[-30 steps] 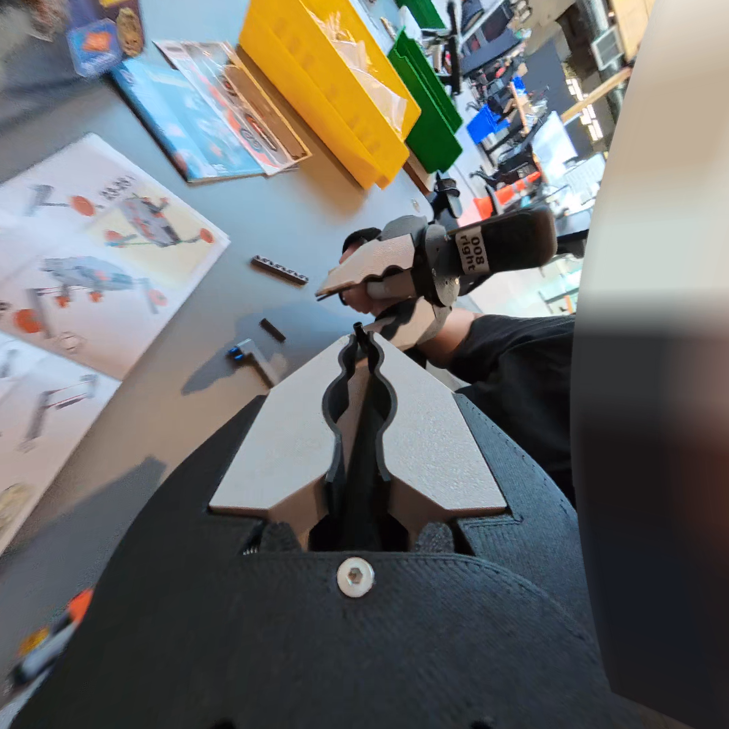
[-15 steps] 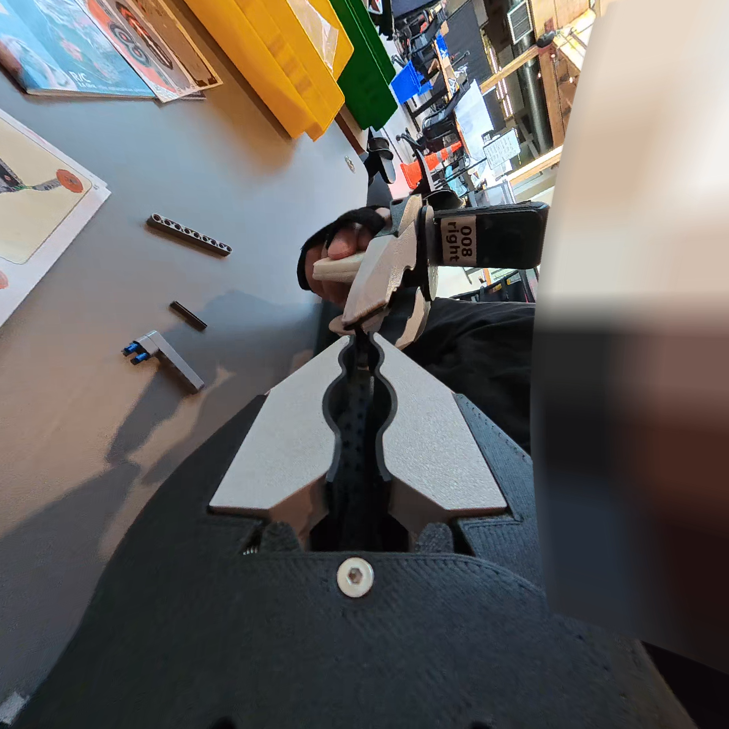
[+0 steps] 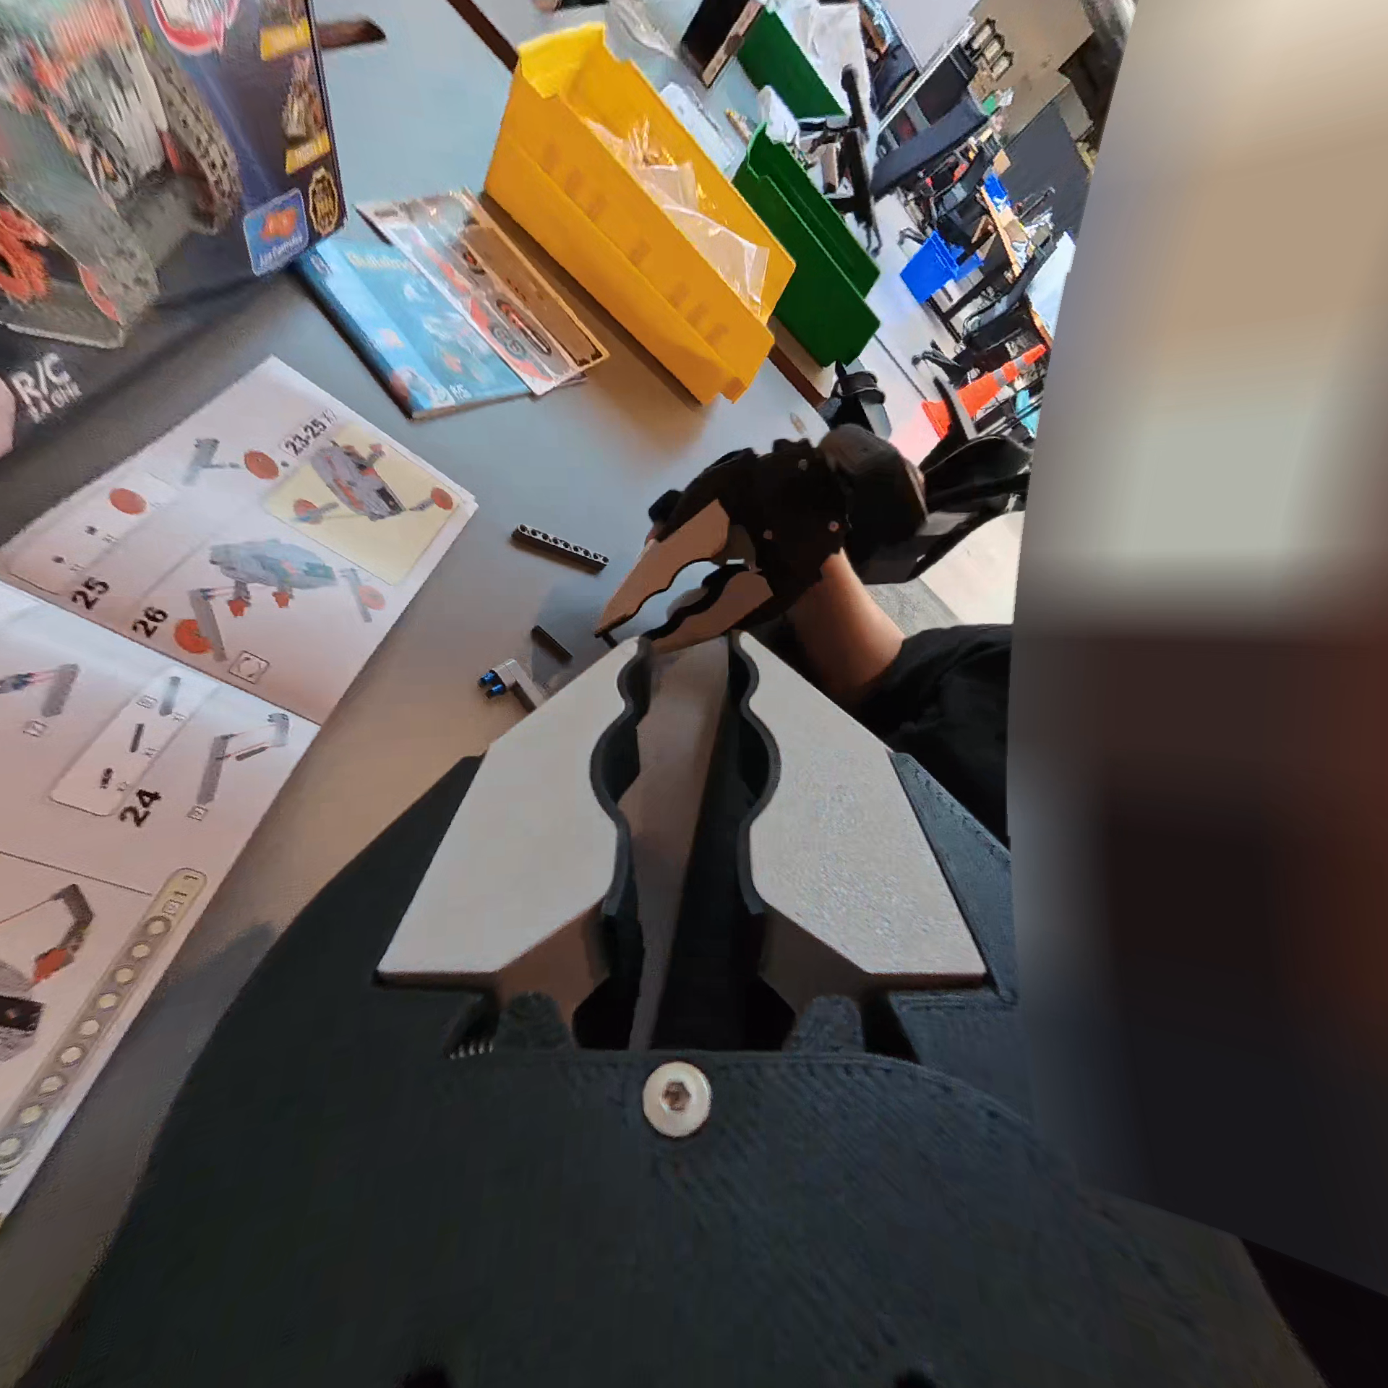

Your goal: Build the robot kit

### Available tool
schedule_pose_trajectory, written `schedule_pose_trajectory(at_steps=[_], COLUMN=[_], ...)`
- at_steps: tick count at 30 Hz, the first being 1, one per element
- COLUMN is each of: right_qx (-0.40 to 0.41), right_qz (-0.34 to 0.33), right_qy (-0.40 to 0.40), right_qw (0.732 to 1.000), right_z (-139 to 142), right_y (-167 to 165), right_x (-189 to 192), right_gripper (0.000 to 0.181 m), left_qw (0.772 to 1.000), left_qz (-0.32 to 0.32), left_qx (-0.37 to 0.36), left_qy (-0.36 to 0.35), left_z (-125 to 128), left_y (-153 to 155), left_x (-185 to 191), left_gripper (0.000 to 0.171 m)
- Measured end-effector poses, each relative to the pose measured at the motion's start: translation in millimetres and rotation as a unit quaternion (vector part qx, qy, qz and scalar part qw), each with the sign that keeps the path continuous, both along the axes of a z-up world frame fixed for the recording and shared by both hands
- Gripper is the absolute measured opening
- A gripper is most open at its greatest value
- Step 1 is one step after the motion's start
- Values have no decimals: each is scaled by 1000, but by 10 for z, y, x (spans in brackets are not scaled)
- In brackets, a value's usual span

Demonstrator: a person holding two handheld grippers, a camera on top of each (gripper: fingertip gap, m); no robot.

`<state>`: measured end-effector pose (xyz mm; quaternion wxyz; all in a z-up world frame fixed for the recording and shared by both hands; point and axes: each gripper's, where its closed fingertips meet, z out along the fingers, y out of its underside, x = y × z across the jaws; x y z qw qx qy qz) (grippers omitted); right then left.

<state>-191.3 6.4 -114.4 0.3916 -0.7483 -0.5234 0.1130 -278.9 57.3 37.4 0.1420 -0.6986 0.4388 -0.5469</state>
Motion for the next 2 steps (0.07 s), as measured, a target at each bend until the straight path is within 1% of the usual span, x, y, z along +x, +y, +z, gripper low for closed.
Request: schedule_pose_trajectory(at_steps=[2], right_qx=[-58], right_qz=[-7], right_qy=[47], right_qw=[997], right_z=[-53], right_y=[-68], right_x=[-3], right_gripper=[13], left_qw=[999], left_qz=[2], left_qx=[21], left_qy=[-31], left_z=[192], left_y=[11], left_x=[-108], left_gripper=[22])
